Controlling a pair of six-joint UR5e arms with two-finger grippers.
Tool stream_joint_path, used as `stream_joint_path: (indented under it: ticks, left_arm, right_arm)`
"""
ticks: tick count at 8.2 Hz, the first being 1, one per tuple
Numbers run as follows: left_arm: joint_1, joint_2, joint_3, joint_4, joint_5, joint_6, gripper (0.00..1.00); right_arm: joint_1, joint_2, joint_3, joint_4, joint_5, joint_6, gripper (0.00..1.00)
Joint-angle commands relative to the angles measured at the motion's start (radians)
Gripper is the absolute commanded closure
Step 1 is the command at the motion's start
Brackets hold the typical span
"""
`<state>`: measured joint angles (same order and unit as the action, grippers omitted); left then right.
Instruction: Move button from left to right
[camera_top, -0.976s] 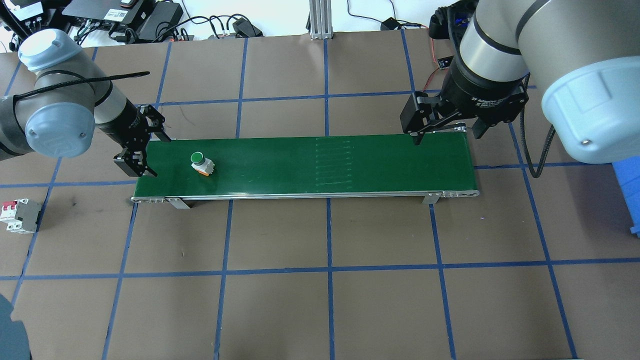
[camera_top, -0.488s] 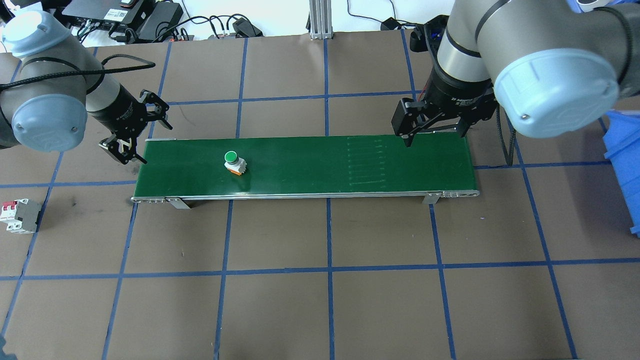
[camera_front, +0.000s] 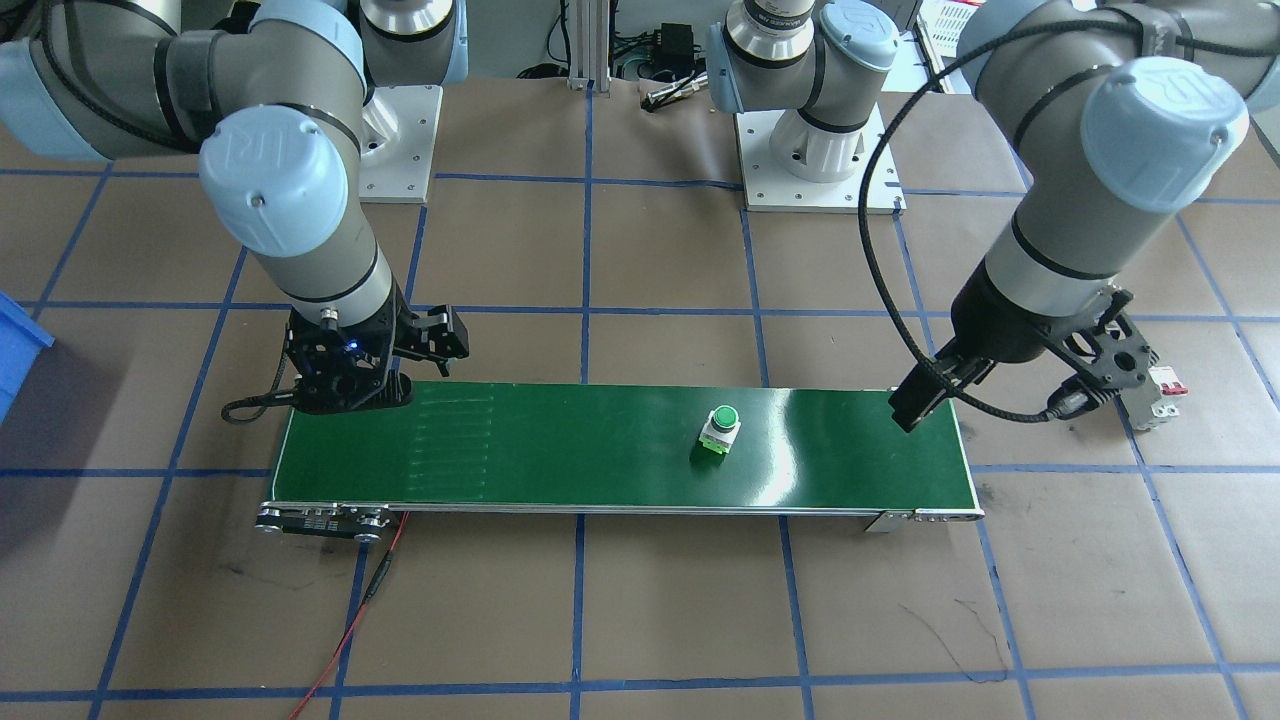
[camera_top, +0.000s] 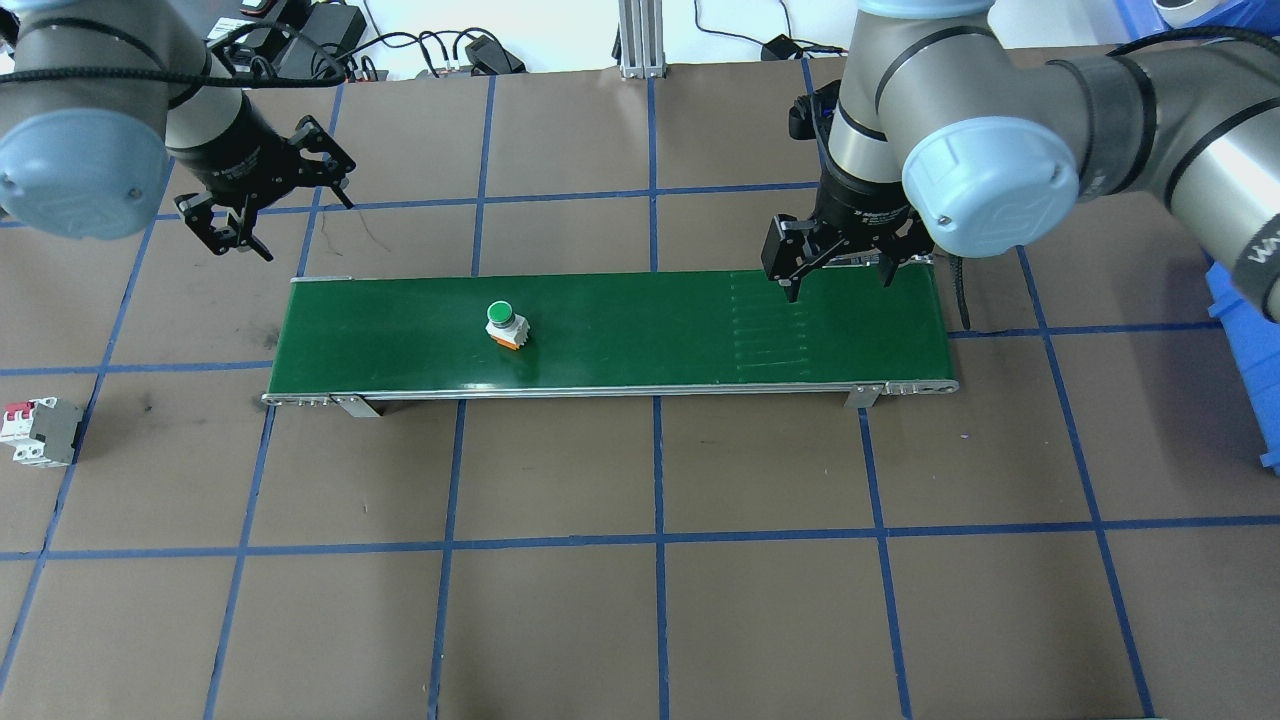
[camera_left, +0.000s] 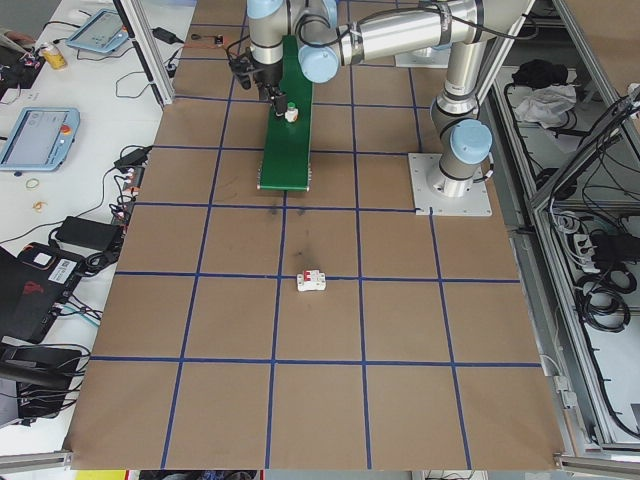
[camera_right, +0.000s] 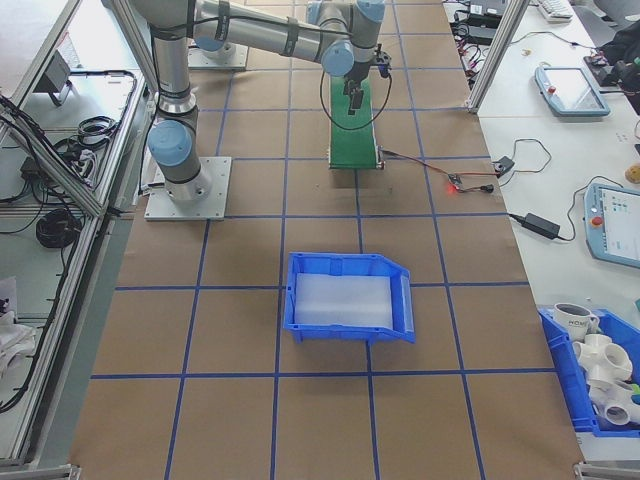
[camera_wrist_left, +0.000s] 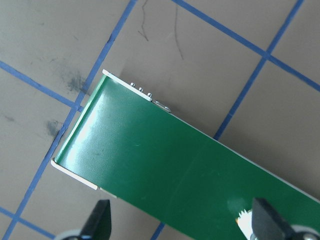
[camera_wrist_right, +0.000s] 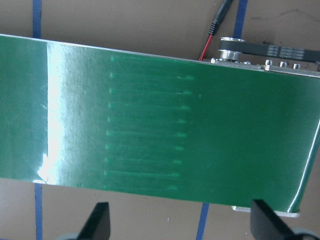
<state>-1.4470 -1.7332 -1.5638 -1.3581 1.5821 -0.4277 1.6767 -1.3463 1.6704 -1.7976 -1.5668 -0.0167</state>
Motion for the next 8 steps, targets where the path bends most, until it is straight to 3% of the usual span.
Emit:
stream_joint_path:
  ticks: [1,2,4,5,8]
  left_arm:
    - [-0.125,0.030,0.259,-0.289,0.022,0.140,0.00]
    - [-0.150,0.061,0.280,-0.294,0.024,0.202,0.00]
    - [-0.153,0.150,0.278,-0.303,0.022,0.207,0.00]
    - [-0.153,0.162,0.277,-0.305,0.022,0.208,0.00]
    - [-0.158,0.164,0.281,-0.326,0.021,0.207,0.00]
  right_arm:
    - [0.000,0.061,0.014,-0.086,0.017,0.098,0.01]
    - [0.000,0.055,0.034,-0.100,0.017,0.113,0.06]
    - [0.011,0.045,0.046,-0.108,0.025,0.251,0.05]
    - [0.027,0.045,0.046,-0.108,0.057,0.285,0.05]
    - [0.099,0.044,0.046,-0.153,0.065,0.380,0.00]
